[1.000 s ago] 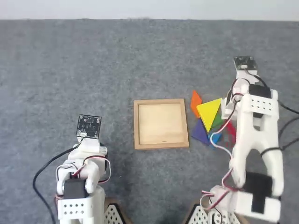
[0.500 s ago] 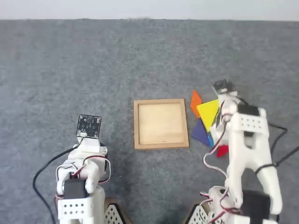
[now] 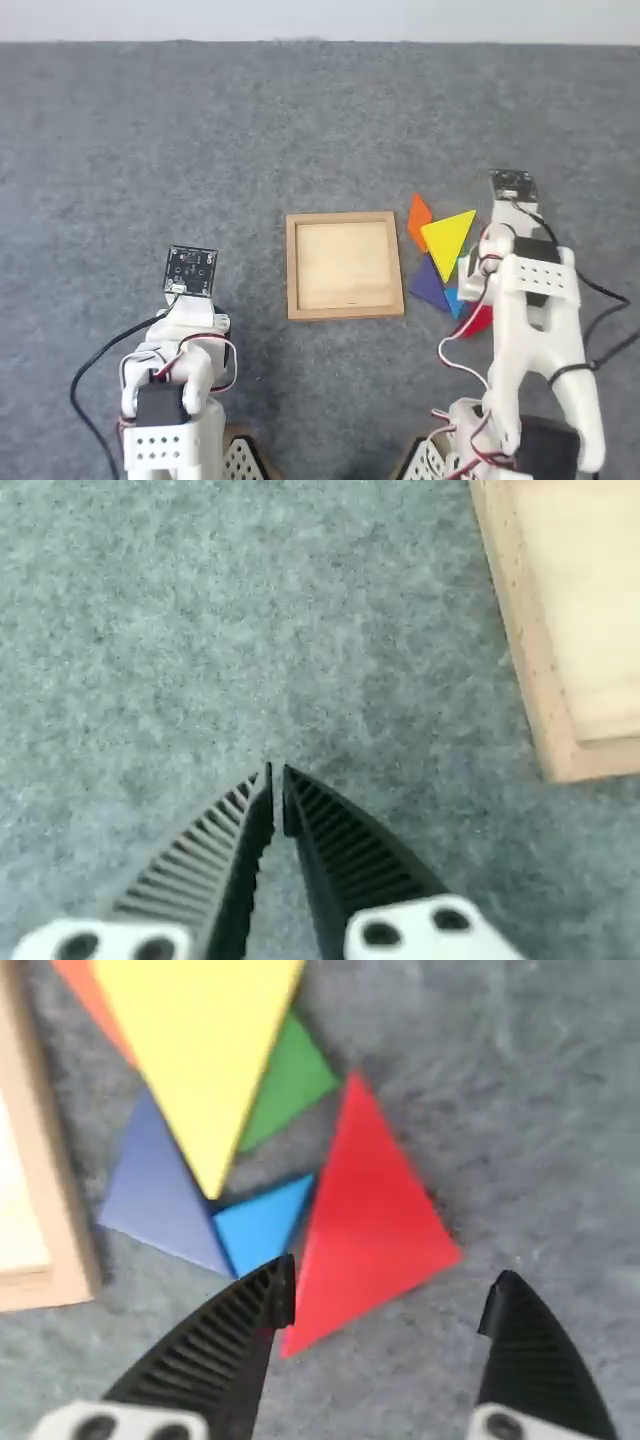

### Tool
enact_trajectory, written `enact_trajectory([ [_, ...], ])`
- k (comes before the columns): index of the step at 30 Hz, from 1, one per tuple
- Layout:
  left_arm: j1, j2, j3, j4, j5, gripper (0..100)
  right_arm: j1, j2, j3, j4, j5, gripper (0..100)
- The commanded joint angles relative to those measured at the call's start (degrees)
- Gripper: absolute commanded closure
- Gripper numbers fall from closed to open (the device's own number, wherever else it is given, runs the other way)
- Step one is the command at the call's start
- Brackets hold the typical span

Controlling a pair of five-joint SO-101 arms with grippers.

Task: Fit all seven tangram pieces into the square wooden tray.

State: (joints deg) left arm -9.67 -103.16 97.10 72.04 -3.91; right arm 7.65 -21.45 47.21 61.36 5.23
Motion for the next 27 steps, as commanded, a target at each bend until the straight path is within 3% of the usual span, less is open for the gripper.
enact_trajectory([
  [1, 0.35, -0.97, -0.57, 0.18, -0.09, 98, 2.33, -2.15, 1.41, -2.86, -0.79, 70.7],
  [6, 0.35, -0.97, -0.57, 0.18, -0.09, 98, -0.4, -1.8, 3.34, -5.49, -2.9, 63.0],
  [27, 0.35, -0.97, -0.57, 0.18, -0.09, 98, -3.47, 15.87, -2.55, -10.24, -2.73, 63.0],
])
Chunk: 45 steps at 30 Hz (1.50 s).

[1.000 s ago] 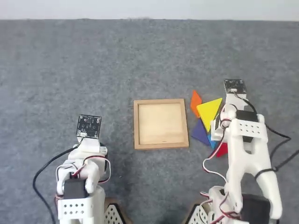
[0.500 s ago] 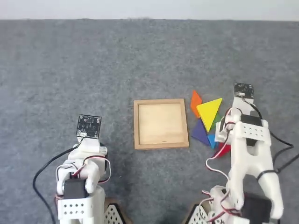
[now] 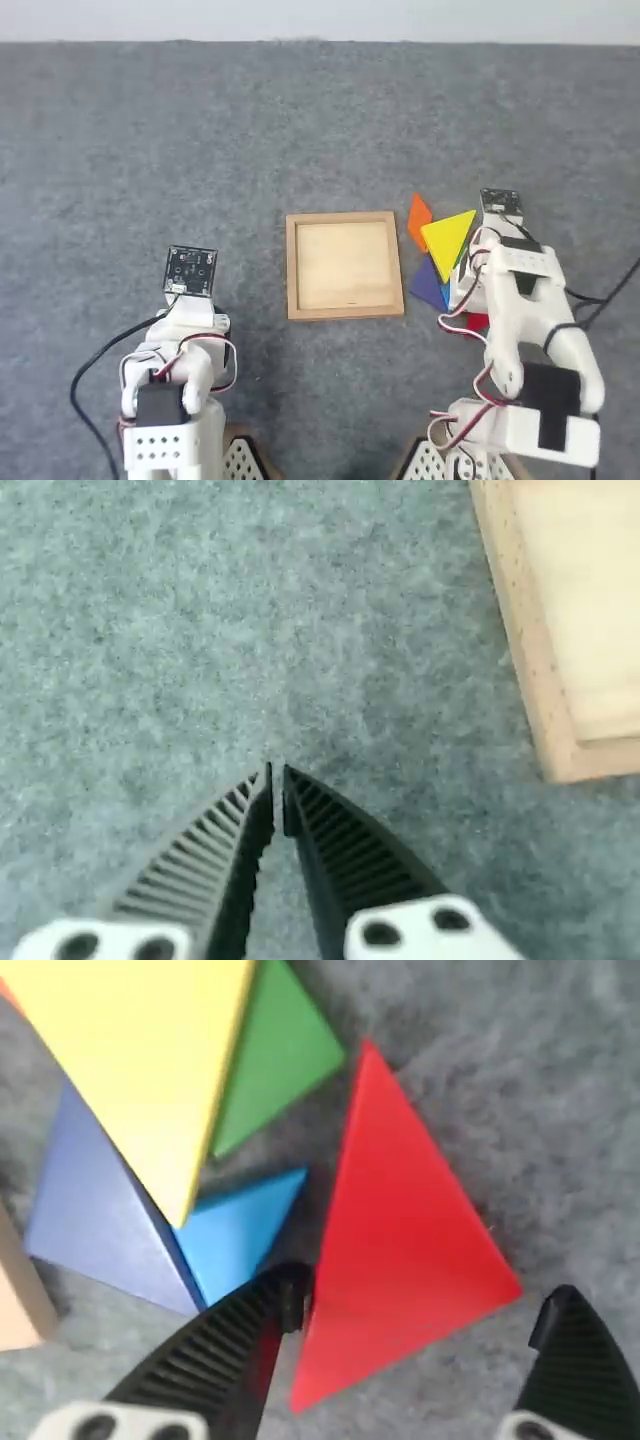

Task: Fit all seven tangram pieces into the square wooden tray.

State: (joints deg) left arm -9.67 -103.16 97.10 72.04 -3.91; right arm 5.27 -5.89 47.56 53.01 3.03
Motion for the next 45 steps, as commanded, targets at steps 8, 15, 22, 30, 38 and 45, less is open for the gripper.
enact_trajectory([
  [8, 0.35, -0.97, -0.57, 0.18, -0.09, 98, -1.1, 0.75, -2.81, -2.77, -0.62, 63.0],
  [15, 0.35, -0.97, -0.57, 0.18, -0.09, 98, -1.1, 0.75, -2.73, -3.38, -0.62, 63.0],
  [22, 0.35, -0.97, -0.57, 0.18, -0.09, 98, -1.1, 0.75, -2.73, -3.38, -0.79, 73.8],
  [30, 0.35, -0.97, -0.57, 0.18, -0.09, 98, -0.75, 0.48, -2.64, -3.3, -1.05, 74.5],
  [38, 0.35, -0.97, -0.57, 0.18, -0.09, 98, -1.01, -5.32, -2.9, 0.4, -0.7, 74.5],
  [45, 0.35, -0.97, -0.57, 0.18, -0.09, 98, -1.19, -13.58, -2.64, 4.53, -0.79, 74.5],
])
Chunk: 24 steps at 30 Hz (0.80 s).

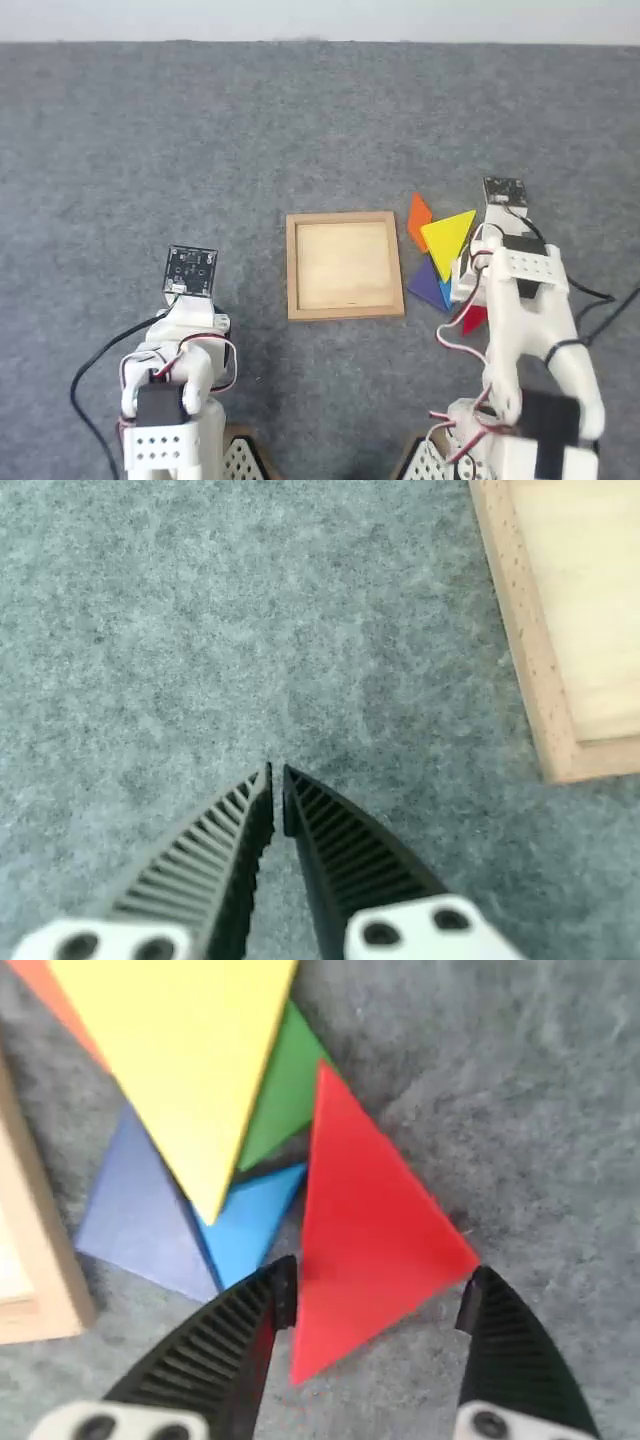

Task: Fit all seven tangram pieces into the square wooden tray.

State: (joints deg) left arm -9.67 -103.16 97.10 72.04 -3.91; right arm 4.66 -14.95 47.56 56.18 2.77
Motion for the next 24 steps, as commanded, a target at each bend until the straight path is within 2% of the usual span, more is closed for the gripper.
enact_trajectory([
  [1, 0.35, -0.97, -0.57, 0.18, -0.09, 98, -0.57, -5.05, -2.64, 1.63, -0.53, 74.5],
  [7, 0.35, -0.97, -0.57, 0.18, -0.09, 98, -3.47, -4.62, -2.37, 1.54, -0.79, 73.9],
  [12, 0.35, -0.97, -0.57, 0.18, -0.09, 98, -2.42, -1.54, -2.46, -0.84, -0.35, 66.7],
  [24, 0.35, -0.97, -0.57, 0.18, -0.09, 98, -0.04, 4.09, -2.2, -5.32, 0.53, 66.7],
])
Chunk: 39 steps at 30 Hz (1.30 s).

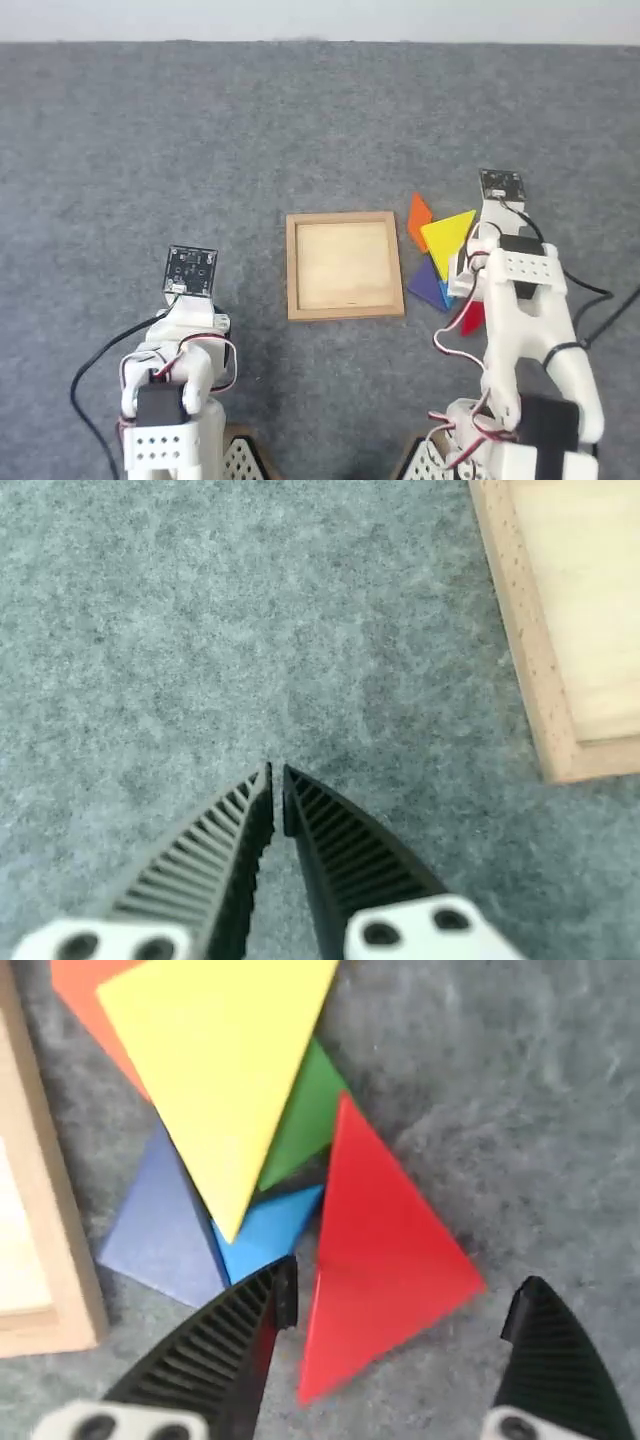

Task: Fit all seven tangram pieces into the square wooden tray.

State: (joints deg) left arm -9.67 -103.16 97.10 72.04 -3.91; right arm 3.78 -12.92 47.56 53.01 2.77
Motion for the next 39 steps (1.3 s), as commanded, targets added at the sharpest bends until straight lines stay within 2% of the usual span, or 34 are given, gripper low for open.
enact_trajectory([
  [1, 0.35, -0.97, -0.57, 0.18, -0.09, 98, 0.84, 3.47, -2.46, -2.51, 0.62, 66.7],
  [7, 0.35, -0.97, -0.57, 0.18, -0.09, 98, 0.92, 9.63, -5.54, -2.59, 2.81, 72.3],
  [18, 0.35, -0.97, -0.57, 0.18, -0.09, 98, 0.84, 10.42, -5.89, -2.42, 2.64, 73.1],
  [22, 0.35, -0.97, -0.57, 0.18, -0.09, 98, 0.84, 10.24, -5.89, -2.42, 2.64, 80.2],
  [39, 0.35, -0.97, -0.57, 0.18, -0.09, 98, 0.84, -4.53, -0.44, 0.48, 2.55, 81.0],
])
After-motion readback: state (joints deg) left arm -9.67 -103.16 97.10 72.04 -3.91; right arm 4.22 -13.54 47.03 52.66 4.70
